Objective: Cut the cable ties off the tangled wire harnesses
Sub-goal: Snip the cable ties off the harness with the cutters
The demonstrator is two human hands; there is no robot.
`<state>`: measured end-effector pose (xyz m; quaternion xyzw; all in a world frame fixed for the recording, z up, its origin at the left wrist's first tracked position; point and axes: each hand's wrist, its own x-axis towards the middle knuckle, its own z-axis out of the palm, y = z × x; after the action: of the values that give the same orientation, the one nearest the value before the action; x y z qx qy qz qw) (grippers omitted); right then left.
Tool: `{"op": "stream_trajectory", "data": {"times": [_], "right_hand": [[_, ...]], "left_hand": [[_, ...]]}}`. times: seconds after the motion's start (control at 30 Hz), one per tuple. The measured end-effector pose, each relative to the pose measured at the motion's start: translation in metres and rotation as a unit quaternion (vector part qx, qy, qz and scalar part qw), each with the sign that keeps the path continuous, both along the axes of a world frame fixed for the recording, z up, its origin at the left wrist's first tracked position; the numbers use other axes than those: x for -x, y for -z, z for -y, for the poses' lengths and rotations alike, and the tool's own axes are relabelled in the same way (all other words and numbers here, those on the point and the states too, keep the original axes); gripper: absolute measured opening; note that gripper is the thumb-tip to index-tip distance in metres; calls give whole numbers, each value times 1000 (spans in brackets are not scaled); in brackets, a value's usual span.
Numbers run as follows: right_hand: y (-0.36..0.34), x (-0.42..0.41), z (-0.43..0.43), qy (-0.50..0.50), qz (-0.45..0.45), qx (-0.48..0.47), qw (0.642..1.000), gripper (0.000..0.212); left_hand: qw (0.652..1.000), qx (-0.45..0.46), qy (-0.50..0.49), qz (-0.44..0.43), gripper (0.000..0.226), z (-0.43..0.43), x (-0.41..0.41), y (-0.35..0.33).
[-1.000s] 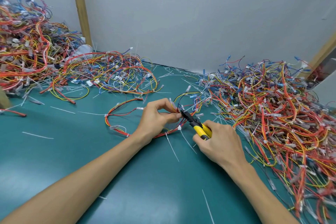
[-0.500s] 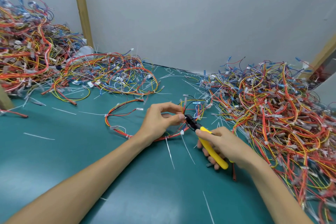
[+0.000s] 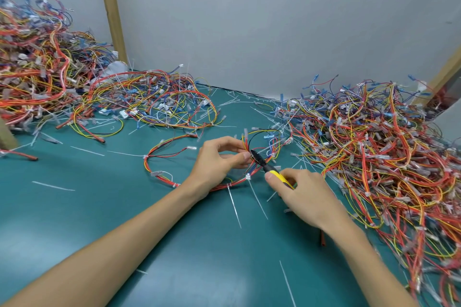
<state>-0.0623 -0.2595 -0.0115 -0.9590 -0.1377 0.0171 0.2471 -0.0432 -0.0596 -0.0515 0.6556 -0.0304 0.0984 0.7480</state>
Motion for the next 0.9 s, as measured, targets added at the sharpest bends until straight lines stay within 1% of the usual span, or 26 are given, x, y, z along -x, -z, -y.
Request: {"op": "stream_trajectory", "data": {"times": [0.07,0.23,0.4,0.53,0.6,0.67,0.7,0.77,0.9], "right_hand": [[0,1,0,1,28,30,999,58],[1,-1,3,-12,7,26,1000,62],[3,-2,2,-15,-29,-13,999,62],[1,-6,5,-10,-92,-72,993,58],[1,-8,6,0,-119,-99,988,57],[1,-9,5,5,-132,-112,985,57],[1,-9,5,7,-131,-113,985,57],[4,-8,4,12,-104,-105,989,57],[13,-5,-3,10,22,-22,999,58]], "left_hand": [[1000,5,1,-6,14,0,1,-1],[1000,13,2,-20,17,2,2,-3],[999,26,9,-30,12,3,3,-5],[999,18,10,-32,10,3,2,-5],[999,-22,4,-29,3,3,1,-3],[993,-118,-17,-15,7,5,0,0],[989,-144,-23,-11,9,5,0,1],[991,-132,-13,-13,9,6,2,0],[992,-122,-11,-12,10,4,2,-2]]}}
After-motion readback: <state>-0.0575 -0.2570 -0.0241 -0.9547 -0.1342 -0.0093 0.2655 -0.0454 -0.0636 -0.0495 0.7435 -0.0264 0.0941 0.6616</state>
